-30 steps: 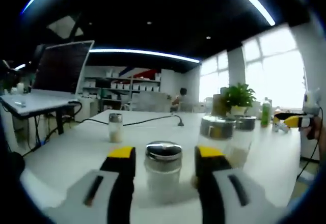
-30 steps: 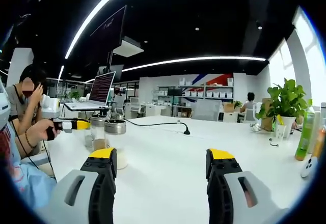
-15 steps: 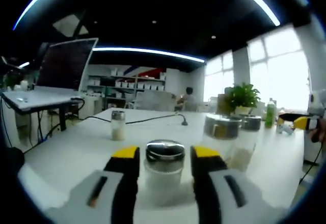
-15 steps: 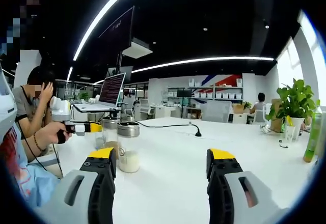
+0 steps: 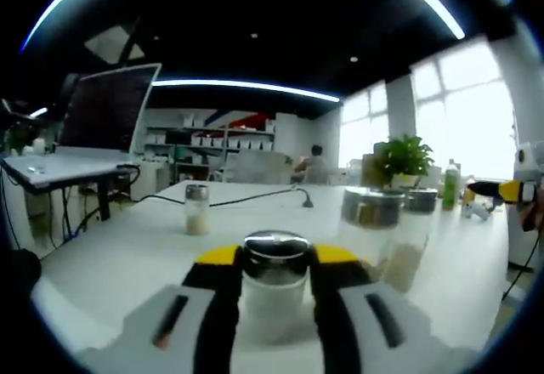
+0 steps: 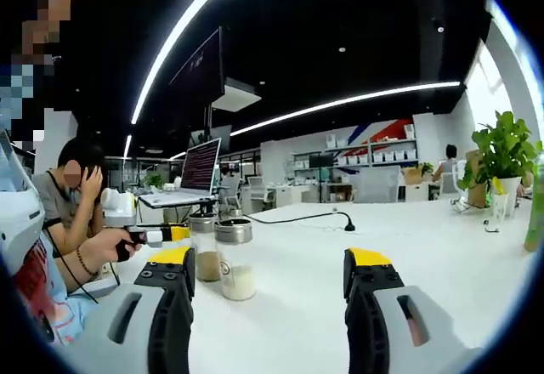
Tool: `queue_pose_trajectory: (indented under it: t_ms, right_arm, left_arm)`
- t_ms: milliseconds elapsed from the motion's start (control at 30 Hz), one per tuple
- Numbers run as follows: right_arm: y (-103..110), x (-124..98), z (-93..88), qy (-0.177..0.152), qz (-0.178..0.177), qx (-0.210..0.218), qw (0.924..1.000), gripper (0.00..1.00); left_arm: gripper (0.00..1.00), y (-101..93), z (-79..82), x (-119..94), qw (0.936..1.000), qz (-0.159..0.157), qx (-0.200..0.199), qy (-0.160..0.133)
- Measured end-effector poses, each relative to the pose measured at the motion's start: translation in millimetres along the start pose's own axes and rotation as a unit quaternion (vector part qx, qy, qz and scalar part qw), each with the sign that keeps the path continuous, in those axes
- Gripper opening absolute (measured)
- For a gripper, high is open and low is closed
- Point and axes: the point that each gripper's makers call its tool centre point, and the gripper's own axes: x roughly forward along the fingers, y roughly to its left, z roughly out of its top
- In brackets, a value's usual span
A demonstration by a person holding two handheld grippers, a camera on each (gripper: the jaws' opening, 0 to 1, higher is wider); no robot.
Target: Rotate the seasoning bottle until the label or dispensing opening points toward the visible target arrow and the bottle remains upright within the marked orientation range
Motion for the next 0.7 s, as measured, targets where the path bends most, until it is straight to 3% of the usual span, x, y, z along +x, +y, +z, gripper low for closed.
queue_pose_trajectory:
  t_ms: [700]
  right_arm:
    - [11,0,3.9,0.001,0.013,-0.015,0.9998,0.73]
  left_arm:
    - [0.32,-3.7,0.7,-5,0.9984,-0.056,0.003,-0.006]
